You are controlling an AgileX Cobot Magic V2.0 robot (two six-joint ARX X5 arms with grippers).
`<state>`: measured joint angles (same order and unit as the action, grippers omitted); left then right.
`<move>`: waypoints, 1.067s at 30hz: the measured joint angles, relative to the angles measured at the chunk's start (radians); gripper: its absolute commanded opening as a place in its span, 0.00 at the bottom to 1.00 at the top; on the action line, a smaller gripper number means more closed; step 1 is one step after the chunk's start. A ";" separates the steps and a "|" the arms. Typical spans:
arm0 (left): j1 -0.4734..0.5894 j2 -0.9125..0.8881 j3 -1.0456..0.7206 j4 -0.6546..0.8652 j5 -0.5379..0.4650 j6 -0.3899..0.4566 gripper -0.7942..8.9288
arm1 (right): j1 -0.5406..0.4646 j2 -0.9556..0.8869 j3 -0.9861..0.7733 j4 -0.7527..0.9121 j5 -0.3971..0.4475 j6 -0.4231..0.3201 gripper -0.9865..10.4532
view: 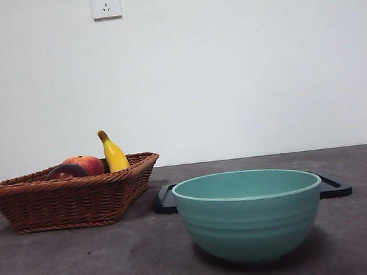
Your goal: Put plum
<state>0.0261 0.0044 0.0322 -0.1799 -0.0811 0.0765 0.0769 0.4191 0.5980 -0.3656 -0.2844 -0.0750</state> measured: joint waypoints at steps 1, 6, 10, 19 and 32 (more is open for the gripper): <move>0.000 0.000 0.000 0.000 0.000 0.000 0.09 | -0.025 -0.030 -0.040 0.041 0.000 -0.007 0.09; 0.000 0.000 0.000 0.000 0.000 0.000 0.09 | -0.120 -0.167 -0.229 0.227 0.024 -0.026 0.09; 0.000 0.000 0.000 0.000 0.000 0.000 0.09 | -0.149 -0.251 -0.346 0.300 0.084 -0.027 0.09; 0.000 0.000 0.000 0.000 0.000 0.000 0.09 | -0.158 -0.360 -0.491 0.308 0.158 -0.033 0.09; 0.000 0.000 0.000 0.000 0.000 0.000 0.09 | -0.158 -0.414 -0.581 0.292 0.158 -0.033 0.09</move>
<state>0.0261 0.0044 0.0322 -0.1799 -0.0814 0.0765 -0.0807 0.0051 0.0174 -0.0738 -0.1268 -0.1078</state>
